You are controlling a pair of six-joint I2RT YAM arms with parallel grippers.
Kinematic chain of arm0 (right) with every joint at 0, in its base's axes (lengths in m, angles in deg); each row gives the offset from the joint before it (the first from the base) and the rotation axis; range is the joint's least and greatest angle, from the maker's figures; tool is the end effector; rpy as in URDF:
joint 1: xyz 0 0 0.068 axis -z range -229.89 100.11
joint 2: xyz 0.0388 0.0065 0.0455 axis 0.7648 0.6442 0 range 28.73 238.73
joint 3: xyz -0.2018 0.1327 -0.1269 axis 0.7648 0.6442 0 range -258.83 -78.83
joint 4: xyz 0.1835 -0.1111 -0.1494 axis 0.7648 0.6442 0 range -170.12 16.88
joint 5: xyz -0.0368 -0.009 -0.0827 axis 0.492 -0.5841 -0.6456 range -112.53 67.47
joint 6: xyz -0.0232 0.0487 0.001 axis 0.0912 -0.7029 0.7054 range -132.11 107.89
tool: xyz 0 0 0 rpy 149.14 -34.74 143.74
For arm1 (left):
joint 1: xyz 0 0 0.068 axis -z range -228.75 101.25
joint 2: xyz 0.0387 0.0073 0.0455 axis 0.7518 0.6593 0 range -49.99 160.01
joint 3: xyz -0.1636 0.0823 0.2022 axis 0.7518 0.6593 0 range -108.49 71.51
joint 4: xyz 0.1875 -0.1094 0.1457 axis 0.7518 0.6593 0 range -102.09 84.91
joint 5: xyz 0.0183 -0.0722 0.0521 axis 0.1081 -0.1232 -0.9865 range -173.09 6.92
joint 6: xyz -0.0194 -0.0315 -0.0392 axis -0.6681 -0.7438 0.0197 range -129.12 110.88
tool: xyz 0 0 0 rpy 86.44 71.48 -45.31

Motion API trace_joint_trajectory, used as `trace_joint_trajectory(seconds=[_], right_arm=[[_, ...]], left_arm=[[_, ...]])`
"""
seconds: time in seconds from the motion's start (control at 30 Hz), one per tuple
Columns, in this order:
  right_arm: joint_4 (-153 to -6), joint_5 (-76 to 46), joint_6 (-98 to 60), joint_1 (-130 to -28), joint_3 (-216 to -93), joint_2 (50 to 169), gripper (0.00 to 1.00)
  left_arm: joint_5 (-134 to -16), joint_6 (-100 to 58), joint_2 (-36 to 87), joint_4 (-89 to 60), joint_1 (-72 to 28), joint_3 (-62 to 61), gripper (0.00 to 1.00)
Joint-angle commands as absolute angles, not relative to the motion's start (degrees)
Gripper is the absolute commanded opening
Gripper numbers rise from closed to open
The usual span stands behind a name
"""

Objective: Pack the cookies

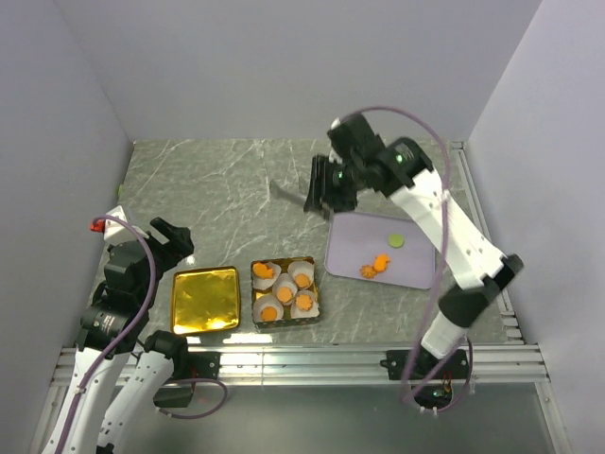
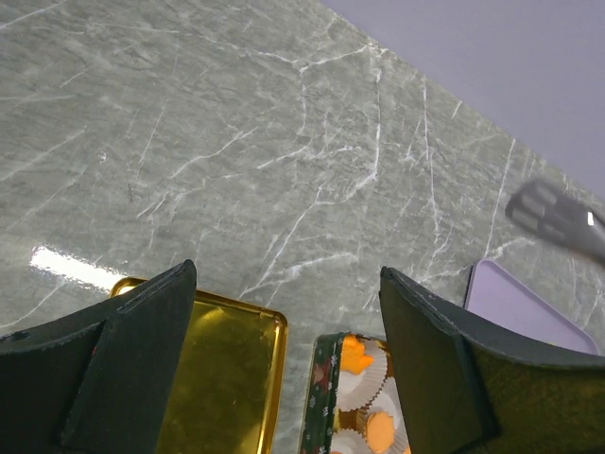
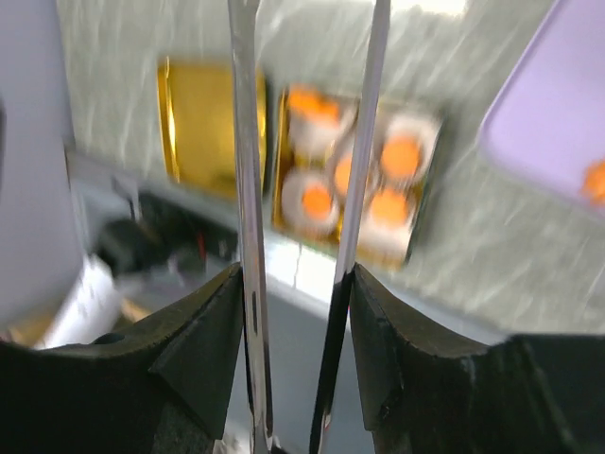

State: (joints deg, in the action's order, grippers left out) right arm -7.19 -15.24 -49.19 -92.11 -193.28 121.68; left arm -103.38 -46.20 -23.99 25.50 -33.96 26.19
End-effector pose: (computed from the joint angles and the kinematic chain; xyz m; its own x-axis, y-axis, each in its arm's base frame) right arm 0.2250 0.2100 0.4373 -0.8991 -0.0081 -0.4377 -0.2294 0.8603 0.4552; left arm 0.0961 -0.0124 0.3333 -0.1941 -0.5336 -0.8232 -0.2457 0.8388 -0.4858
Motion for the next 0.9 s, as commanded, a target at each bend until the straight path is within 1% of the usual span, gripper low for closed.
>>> trace_joint_trajectory(seconds=[0.0, 0.03, 0.07, 0.17, 0.2, 0.37, 0.6, 0.77, 0.87], right_arm=[[-10.7, -13.1, -45.9, -86.7, -202.4, 129.2, 0.53], [-10.3, -12.9, -45.4, -86.1, -204.8, 131.4, 0.53], [-10.2, -12.9, -45.1, -85.0, -209.7, 136.0, 0.53], [-11.3, -11.4, -45.0, -82.7, -216.2, 143.6, 0.53], [-12.2, -9.9, -45.5, -82.1, -216.6, 144.9, 0.53], [-18.9, -8.3, -46.9, -80.0, -216.2, 150.6, 0.54], [-22.9, -13.4, -46.3, -79.8, -215.8, 155.4, 0.55], [-26.9, -18.6, -45.4, -79.9, -210.0, 157.3, 0.55], [-28.8, -18.7, -45.6, -80.0, -207.9, 160.1, 0.55]], left_arm=[[-104.2, -46.4, -23.5, 24.6, -34.4, 25.7, 0.84], [-104.3, -46.4, -23.4, 24.7, -34.4, 25.7, 0.83], [-104.4, -46.4, -23.1, 24.7, -34.3, 25.6, 0.82], [-104.7, -46.5, -23.0, 24.9, -34.3, 25.5, 0.81], [-104.8, -46.5, -22.8, 24.9, -34.3, 25.5, 0.81], [-104.1, -46.3, -22.0, 24.8, -34.3, 25.5, 0.81], [-103.5, -46.2, -21.1, 24.6, -33.5, 25.5, 0.8], [-103.2, -46.1, -19.8, 24.5, -32.4, 25.5, 0.78], [-103.3, -46.3, -19.3, 24.8, -31.9, 25.4, 0.78]])
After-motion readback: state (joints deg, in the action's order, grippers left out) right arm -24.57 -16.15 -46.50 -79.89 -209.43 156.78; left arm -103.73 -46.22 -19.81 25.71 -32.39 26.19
